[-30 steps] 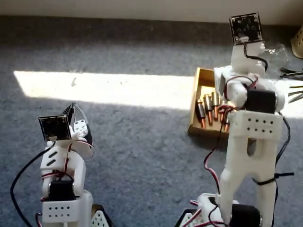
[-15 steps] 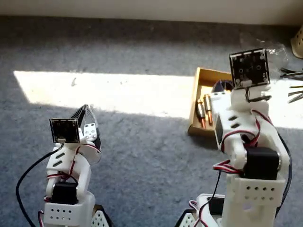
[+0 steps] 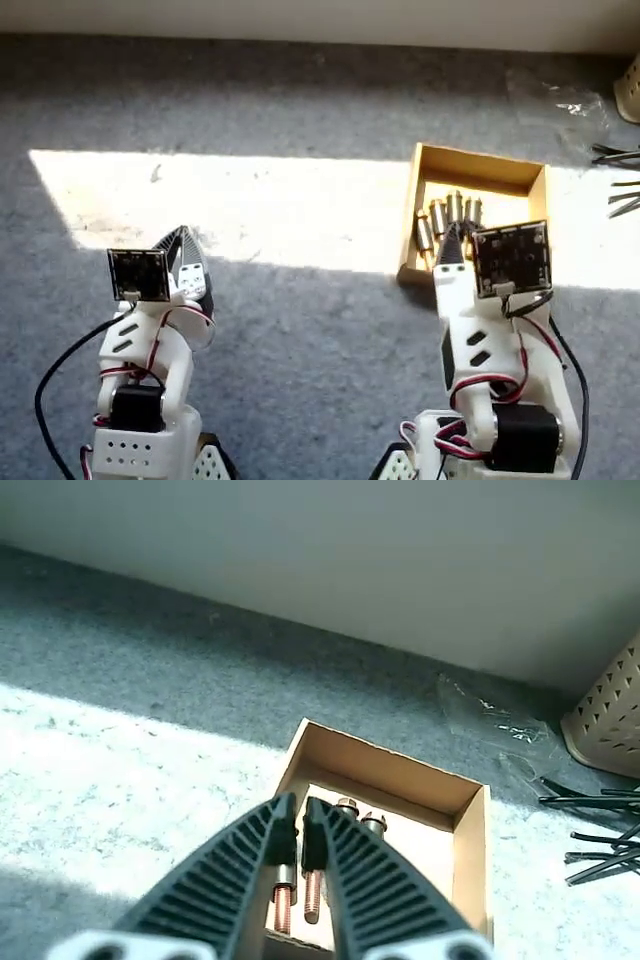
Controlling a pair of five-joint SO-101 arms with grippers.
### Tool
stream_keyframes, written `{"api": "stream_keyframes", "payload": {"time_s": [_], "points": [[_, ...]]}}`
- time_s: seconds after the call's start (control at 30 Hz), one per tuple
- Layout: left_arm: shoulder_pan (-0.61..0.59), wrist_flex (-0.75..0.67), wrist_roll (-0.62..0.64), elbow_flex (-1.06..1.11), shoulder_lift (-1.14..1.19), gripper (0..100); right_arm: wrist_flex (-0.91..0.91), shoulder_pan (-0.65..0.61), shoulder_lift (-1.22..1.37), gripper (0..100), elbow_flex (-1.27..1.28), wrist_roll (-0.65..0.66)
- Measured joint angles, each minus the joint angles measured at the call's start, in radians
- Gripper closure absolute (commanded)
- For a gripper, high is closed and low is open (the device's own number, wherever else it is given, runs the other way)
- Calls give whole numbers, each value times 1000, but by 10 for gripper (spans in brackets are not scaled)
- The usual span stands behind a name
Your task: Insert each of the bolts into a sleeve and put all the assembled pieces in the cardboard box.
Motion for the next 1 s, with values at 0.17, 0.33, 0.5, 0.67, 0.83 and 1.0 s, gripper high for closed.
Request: {"api": "stream_keyframes", "payload": {"time_s": [0.17,0.33,0.5,0.67,0.83,1.0], "points": [[0,0,0,3,0,994,-3,0,-91,995,126,0],[3,2,0,35,0,994,-3,0,-199,995,276,0],[2,5,0,38,2,994,-3,0,-331,995,453,0],[2,66,0,38,2,994,-3,0,-374,995,571,0],[2,129,0,38,2,994,-6,0,-387,995,651,-32],[2,193,2,38,2,994,-6,0,-387,992,732,-170]]}}
